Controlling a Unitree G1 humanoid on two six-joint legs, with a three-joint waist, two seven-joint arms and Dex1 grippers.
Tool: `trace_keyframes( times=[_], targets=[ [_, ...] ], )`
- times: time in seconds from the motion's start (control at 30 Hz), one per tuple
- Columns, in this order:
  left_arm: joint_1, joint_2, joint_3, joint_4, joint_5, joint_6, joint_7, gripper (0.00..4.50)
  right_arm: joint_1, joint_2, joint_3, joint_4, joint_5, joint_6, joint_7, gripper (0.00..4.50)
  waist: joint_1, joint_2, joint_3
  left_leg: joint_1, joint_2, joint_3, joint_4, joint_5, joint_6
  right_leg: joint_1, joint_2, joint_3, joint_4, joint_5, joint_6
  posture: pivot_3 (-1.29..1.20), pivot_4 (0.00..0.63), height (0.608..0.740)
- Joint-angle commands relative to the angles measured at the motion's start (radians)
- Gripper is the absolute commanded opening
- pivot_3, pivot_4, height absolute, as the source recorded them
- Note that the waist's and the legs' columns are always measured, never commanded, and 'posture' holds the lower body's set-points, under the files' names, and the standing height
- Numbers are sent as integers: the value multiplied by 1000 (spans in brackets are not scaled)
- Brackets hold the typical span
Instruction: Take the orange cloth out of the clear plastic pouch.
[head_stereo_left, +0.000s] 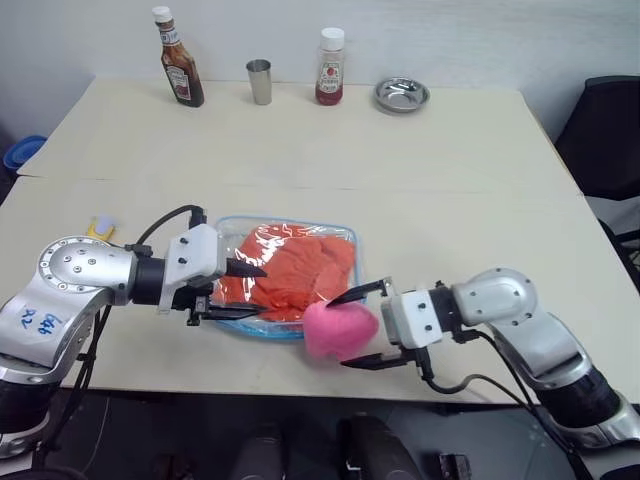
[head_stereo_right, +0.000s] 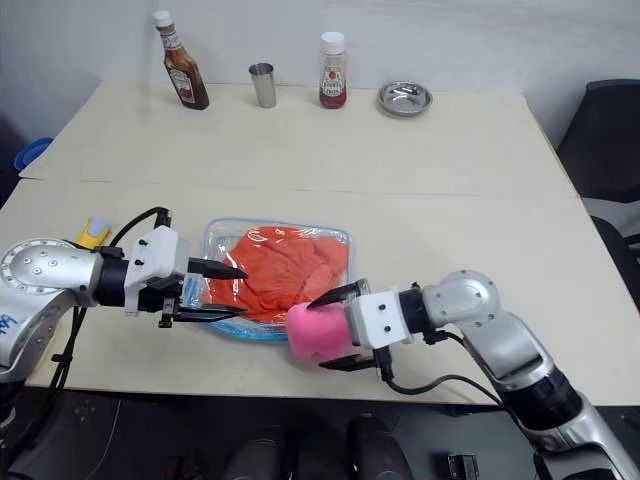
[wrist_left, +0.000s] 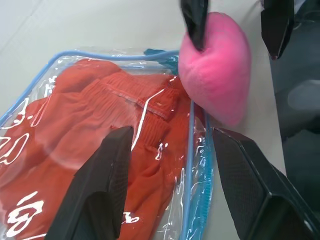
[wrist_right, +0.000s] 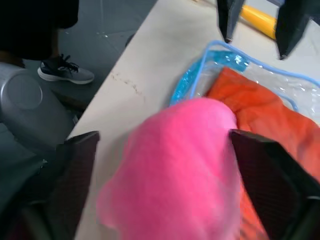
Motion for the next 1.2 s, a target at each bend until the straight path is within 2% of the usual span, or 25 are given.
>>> trace_keyframes(
  times=[0.03, 0.27, 0.47, 0.57, 0.77, 0.9, 1.07, 1.2],
  targets=[
    [-71, -25, -51, 20, -11, -10, -52, 2672, -18, -46, -111, -107, 84, 58, -18, 4441, 0, 0, 0, 0, 0, 0, 0, 0, 0, 0, 0, 0, 0, 0, 0, 0, 150, 740],
    [-252, -132, -156, 140, -37, 57, -139, 2672, -49, -125, -276, -198, 223, 235, -80, 4441, -2, 0, 0, 0, 0, 0, 0, 0, 0, 0, 1, 0, 0, 0, 0, 0, 150, 740],
    [-312, -194, -269, 209, 26, 19, -214, 2672, 86, -278, -444, -236, 300, 300, -17, 4441, 1, 0, 0, -1, 0, 0, 0, 0, 0, 0, 1, 0, -1, 0, 0, 0, 150, 740],
    [-335, -237, -311, 231, 50, 11, -228, 2672, 161, -320, -506, -236, 311, 310, -6, 4441, 3, 0, 0, -2, 0, 0, 1, 0, 0, 0, 1, 0, -1, 0, 0, 0, 150, 740],
    [-342, -292, -390, 254, 116, -11, -239, 2672, 225, -318, -536, -267, 327, 327, -48, 4441, -2, 0, 0, -1, 0, 0, 1, 0, 0, 0, 2, 1, 0, 0, 0, 0, 150, 740],
    [-333, -288, -429, 261, 173, -42, -245, 2672, 240, -315, -519, -269, 317, 317, -62, 4441, 0, 0, 0, -1, 0, 0, 1, 0, 0, 0, 2, 2, 0, 0, 0, 0, 150, 740],
    [-302, -261, -423, 260, 211, -97, -265, 1492, 208, -303, -401, -195, 184, 203, -62, 4500, 0, 0, 0, -1, 0, 0, 1, 0, 0, 0, 2, 1, 0, 0, 0, 0, 150, 740],
    [-272, -224, -393, 205, 177, -87, -303, 231, 78, -228, -206, 2, -75, -66, -93, 4500, -9, 0, 0, 0, 0, 1, 1, 0, 0, 0, 3, 2, 0, 0, 0, 0, 150, 740]
  ],
)
